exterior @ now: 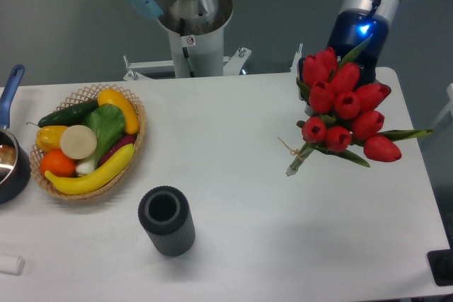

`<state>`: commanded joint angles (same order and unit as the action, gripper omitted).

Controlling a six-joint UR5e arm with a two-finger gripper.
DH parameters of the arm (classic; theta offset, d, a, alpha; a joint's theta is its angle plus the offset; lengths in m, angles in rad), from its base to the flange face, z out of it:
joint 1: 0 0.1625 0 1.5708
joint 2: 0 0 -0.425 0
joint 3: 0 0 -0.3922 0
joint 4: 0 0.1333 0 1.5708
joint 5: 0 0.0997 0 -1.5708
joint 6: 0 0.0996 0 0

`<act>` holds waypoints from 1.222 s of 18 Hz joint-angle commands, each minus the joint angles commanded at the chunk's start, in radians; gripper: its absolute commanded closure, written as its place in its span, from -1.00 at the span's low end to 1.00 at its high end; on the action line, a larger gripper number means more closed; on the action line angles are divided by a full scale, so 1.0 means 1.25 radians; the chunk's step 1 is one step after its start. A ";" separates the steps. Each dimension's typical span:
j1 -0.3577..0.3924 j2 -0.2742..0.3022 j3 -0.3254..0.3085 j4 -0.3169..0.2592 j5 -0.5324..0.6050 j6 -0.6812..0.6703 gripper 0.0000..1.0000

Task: Place the flowers on the table
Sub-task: 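Hold the red tulip bouquet in the gripper and begin moving it, then lower the held red tulips toward the table surface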

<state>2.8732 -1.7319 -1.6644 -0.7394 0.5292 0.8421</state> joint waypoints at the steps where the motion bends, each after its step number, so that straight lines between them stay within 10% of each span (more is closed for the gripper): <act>1: -0.002 0.004 -0.007 0.001 0.004 0.001 0.16; 8: 0.010 0.011 0.005 -0.001 0.017 -0.005 0.15; 22: -0.107 0.001 0.014 -0.005 0.417 0.033 0.25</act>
<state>2.7398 -1.7303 -1.6474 -0.7455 1.0505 0.8834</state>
